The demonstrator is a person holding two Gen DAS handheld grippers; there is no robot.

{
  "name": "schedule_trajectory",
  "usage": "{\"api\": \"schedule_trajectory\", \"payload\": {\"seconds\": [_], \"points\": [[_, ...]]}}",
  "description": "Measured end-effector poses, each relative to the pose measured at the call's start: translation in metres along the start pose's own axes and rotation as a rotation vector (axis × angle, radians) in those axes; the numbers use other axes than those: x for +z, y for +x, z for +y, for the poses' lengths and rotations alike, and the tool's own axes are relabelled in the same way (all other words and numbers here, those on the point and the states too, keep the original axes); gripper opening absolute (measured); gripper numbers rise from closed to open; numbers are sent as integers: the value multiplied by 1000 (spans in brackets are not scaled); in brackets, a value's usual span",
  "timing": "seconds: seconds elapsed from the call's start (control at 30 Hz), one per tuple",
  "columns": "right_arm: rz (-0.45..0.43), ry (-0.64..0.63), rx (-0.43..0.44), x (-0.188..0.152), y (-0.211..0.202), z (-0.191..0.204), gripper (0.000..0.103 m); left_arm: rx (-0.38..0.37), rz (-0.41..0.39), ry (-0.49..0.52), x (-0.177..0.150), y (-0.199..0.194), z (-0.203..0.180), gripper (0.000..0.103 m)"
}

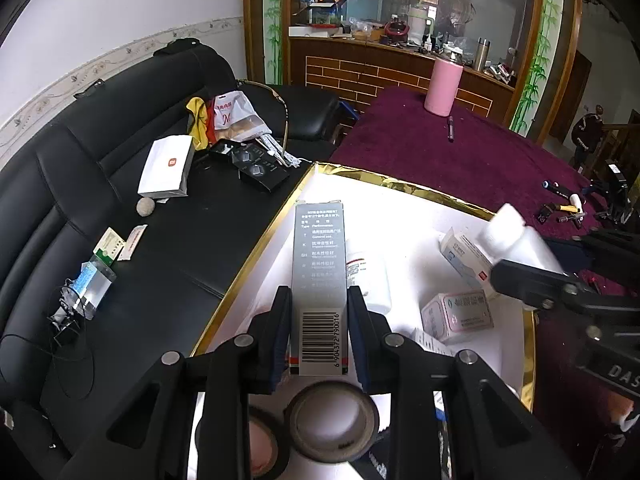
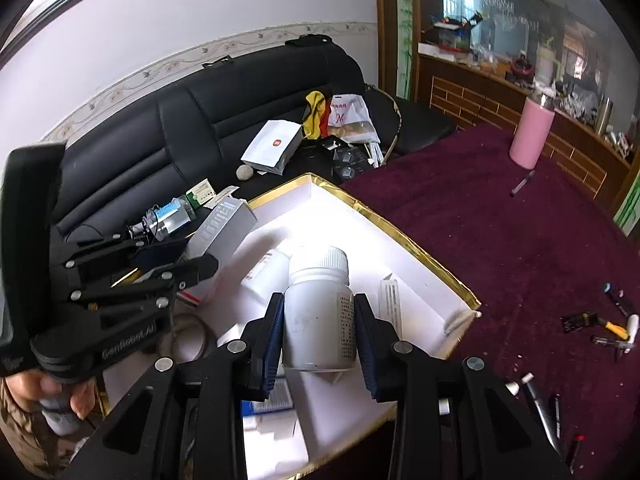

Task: Organize objects
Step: 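Lower the barcode box and white bottle into the gold-rimmed box, then open the right tool to release the bottle while the left releases the barcode box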

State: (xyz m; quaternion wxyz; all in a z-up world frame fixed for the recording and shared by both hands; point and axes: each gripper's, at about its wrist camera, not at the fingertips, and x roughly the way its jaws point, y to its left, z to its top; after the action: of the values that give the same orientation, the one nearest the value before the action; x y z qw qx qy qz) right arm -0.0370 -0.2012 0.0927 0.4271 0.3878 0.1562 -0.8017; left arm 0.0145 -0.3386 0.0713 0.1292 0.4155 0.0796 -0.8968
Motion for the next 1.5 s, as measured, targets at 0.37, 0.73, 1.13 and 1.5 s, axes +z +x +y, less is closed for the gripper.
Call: {"api": "schedule_trajectory", "payload": {"seconds": [0.37, 0.73, 1.13, 1.5], "points": [[38, 39, 2, 9, 37, -15, 37, 5, 86, -13, 3, 36, 0, 27], [89, 75, 17, 6, 67, -24, 37, 42, 131, 44, 6, 46, -12, 27], [92, 95, 21, 0, 70, -31, 37, 50, 148, 57, 6, 50, -14, 27], [91, 135, 45, -1, 71, -35, 51, 38, 184, 37, 4, 57, -11, 28]]}}
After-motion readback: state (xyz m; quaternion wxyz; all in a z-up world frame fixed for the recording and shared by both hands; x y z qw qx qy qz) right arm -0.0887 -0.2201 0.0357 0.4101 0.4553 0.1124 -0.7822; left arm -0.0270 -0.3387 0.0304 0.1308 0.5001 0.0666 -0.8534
